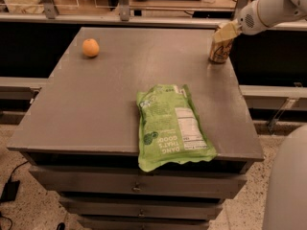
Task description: Pick orange can
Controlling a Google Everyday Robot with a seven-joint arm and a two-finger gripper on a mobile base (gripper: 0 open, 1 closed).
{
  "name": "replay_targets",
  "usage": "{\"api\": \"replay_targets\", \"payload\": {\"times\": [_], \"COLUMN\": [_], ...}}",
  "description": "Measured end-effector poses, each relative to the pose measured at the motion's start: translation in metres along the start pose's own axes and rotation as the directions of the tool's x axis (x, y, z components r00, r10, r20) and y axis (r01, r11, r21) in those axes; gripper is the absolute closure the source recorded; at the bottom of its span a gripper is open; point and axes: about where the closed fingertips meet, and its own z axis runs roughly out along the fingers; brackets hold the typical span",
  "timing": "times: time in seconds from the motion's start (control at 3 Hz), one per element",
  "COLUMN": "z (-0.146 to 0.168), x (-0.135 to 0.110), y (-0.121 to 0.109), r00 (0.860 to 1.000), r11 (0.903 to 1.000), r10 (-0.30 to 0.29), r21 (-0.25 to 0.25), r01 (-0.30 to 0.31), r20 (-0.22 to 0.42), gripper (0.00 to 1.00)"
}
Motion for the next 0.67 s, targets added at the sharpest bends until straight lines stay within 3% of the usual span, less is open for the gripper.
{"api": "replay_targets", "payload": {"times": [0.33,0.67], "z": [-0.006,-0.016], "x": [-0.009,-0.022], "y": [0.011,0.023], "r00": [0.999,0.997], "r11": [0.9992,0.9965], "r10": [0.004,0.002], "r21": [-0.04,-0.083], "r01": [-0.002,0.004], "r20": [0.032,0.078], "gripper": [0.99,1.0]}}
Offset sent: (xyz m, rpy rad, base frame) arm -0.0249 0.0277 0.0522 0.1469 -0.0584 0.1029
